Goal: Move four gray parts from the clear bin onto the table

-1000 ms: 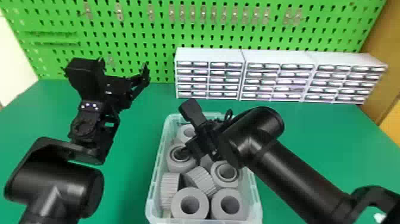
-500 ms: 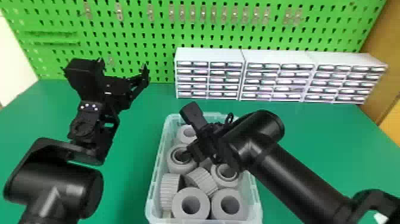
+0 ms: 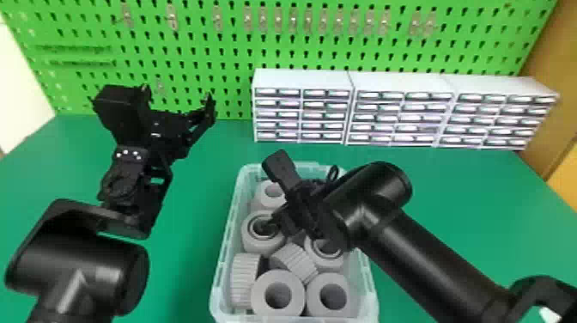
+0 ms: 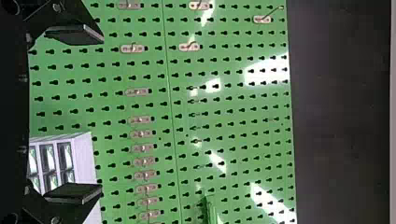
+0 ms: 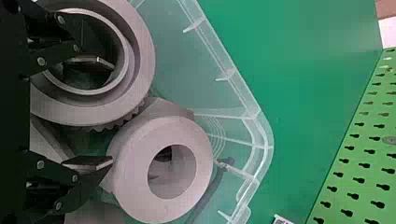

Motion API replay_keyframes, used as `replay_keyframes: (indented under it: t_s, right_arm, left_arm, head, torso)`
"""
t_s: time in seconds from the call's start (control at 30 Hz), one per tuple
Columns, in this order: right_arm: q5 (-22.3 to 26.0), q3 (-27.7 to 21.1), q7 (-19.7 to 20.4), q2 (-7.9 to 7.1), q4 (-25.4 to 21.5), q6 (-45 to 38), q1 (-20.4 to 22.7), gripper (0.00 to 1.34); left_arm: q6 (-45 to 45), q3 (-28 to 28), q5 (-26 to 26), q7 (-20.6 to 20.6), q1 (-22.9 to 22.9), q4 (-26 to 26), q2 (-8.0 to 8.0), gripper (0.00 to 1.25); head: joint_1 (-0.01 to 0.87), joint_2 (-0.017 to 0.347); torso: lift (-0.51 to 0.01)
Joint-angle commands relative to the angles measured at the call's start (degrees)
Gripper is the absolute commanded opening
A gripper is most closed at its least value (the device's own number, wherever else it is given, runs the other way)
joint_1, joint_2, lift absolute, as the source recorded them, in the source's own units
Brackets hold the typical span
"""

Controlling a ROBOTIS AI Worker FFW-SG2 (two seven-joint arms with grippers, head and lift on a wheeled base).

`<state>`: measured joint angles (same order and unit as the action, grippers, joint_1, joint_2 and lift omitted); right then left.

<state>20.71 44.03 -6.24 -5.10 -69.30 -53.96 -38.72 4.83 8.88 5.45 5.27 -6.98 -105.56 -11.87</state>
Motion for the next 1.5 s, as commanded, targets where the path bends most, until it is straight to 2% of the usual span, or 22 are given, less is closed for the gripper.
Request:
replay_keyframes:
  t_s: [0.0,0.07,0.17,0.3,0.63,0.9,1.23,1.47]
  right_arm:
    - [-0.1,0.2,0.0,0.00,0.0,0.1,0.0,0.61]
    - [-0.3,0.4,0.0,0.00,0.0,0.8,0.0,0.45]
    - [-1.2,1.0,0.0,0.00,0.0,1.8,0.2,0.33]
    - [-2.7,1.4,0.0,0.09,-0.5,2.5,0.3,0.32]
    - [-2.6,1.1,0.0,0.09,-1.2,2.8,0.4,0.32]
    - [-4.8,-2.4,0.0,-0.35,-7.4,0.5,1.6,0.32]
    - [-6.8,-9.5,0.0,-0.88,-16.0,-2.2,4.4,0.32]
    - [-11.5,-16.0,0.0,-1.41,-23.8,-6.4,7.3,0.32]
  left_arm:
    - [0.0,0.0,0.0,0.0,0.0,0.0,0.00,1.09]
    - [0.0,0.0,0.0,0.0,0.0,0.0,0.00,1.09]
    - [0.0,0.0,0.0,0.0,0.0,0.0,0.00,1.09]
    - [0.0,0.0,0.0,0.0,0.0,0.0,0.00,1.09]
    - [0.0,-0.1,0.0,0.0,0.2,0.0,0.00,1.09]
    - [0.0,-0.1,-0.1,0.0,0.2,0.0,0.00,1.09]
    - [0.0,-0.2,-0.1,0.0,0.5,0.0,0.09,1.09]
    - [0.0,-0.4,-0.1,0.0,0.7,0.0,0.00,1.09]
  head:
    - [0.678,0.034]
    - [0.678,0.034]
    - [0.678,0.034]
    - [0.678,0.034]
    - [0.678,0.034]
    - [0.678,0.034]
    - [0.678,0.034]
    - [0.678,0.034]
  torso:
    - [-0.050]
    - [-0.050]
    - [-0.050]
    - [-0.050]
    - [-0.050]
    - [-0.050]
    - [-0.050]
    - [-0.050]
